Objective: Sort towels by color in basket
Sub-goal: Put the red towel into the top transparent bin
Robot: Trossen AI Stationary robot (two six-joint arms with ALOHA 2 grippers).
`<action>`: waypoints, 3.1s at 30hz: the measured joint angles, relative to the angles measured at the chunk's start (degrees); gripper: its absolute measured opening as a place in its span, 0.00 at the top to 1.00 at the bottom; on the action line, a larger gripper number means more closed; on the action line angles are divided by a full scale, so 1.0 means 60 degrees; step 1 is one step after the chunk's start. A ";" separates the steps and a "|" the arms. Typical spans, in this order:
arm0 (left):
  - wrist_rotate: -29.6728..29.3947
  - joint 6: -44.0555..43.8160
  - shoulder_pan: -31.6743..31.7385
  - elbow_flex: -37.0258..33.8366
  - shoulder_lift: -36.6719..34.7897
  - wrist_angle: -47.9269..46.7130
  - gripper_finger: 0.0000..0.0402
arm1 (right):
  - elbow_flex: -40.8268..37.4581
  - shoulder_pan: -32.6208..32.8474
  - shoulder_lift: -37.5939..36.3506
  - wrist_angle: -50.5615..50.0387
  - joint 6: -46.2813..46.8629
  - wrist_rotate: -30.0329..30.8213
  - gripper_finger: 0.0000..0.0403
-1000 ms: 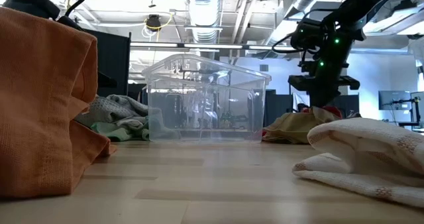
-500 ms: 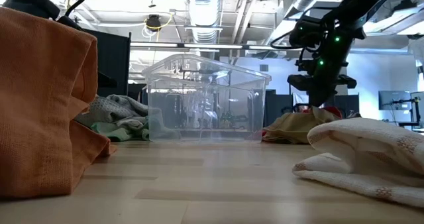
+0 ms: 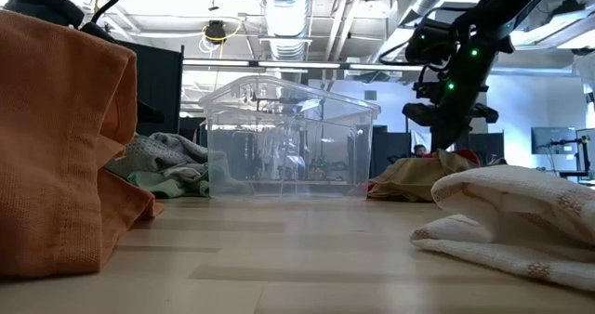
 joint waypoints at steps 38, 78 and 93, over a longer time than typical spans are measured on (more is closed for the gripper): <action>-0.0003 0.0000 0.0001 0.0001 0.0004 -0.0001 0.60 | 0.0004 0.3236 -0.1963 -0.0713 -0.1657 0.0824 0.70; -0.0003 0.0000 0.0003 0.0001 0.0000 0.0001 0.60 | 0.0004 0.1119 0.0844 0.0318 -0.1273 0.1764 0.29; -0.0003 0.0000 -0.0001 0.0001 0.0000 0.0001 0.60 | 0.0004 0.0794 0.0903 0.0638 -0.1137 0.1990 0.55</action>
